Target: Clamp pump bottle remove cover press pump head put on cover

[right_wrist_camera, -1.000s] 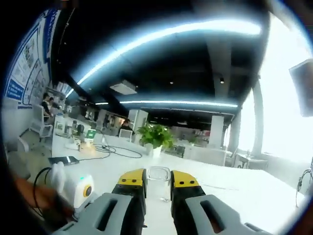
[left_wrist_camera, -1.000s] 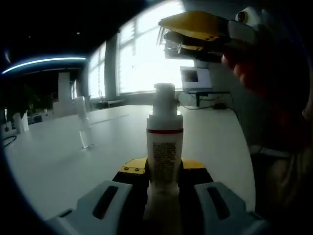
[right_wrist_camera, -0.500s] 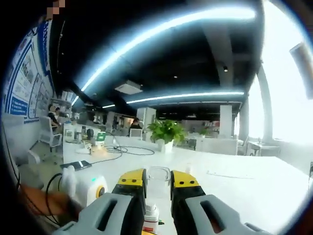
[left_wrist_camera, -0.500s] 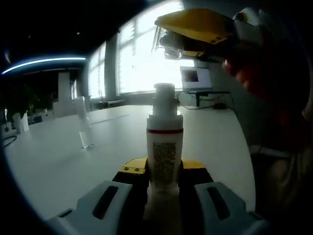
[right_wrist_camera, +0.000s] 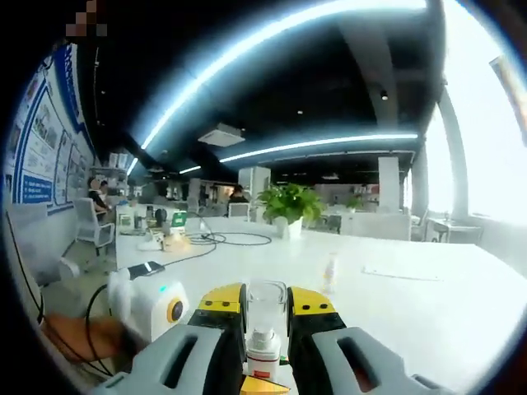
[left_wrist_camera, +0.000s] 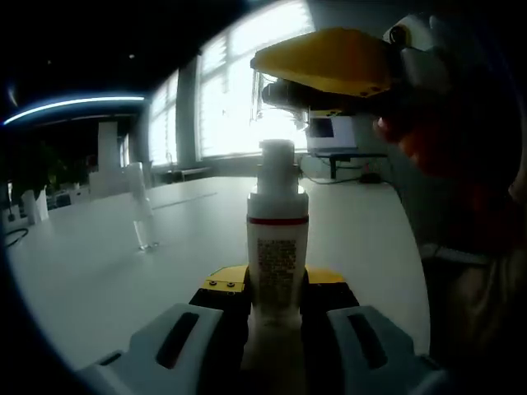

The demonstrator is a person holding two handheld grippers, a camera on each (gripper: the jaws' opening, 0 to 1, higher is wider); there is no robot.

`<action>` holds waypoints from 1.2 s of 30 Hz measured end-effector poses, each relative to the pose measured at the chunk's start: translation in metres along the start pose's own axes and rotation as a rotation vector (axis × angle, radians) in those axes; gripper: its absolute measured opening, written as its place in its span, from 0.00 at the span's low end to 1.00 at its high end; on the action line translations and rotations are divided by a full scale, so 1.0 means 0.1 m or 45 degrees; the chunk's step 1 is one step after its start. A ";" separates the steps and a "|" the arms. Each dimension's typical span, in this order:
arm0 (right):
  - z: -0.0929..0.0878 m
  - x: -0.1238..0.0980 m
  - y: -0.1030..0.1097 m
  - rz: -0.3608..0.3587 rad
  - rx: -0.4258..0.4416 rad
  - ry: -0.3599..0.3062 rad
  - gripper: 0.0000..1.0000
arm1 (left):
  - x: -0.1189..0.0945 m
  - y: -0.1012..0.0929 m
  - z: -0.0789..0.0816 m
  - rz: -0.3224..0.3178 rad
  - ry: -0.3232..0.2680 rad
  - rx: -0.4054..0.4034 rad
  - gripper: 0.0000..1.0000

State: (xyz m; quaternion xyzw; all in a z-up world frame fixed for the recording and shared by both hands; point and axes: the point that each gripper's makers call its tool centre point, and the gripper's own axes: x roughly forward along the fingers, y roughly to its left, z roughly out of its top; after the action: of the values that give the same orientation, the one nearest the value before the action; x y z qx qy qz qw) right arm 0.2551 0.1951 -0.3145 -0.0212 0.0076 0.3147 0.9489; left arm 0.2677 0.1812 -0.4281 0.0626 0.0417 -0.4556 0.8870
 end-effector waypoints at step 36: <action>-0.30 0.09 0.05 0.000 0.048 0.081 0.14 | 0.00 0.02 -0.01 0.008 0.008 -0.025 0.14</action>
State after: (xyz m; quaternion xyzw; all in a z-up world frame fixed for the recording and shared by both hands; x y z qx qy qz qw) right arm 0.2592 0.2027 -0.3444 -0.0133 0.0439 0.3136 0.9484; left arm 0.2691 0.1823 -0.4292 0.0553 0.0486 -0.4522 0.8888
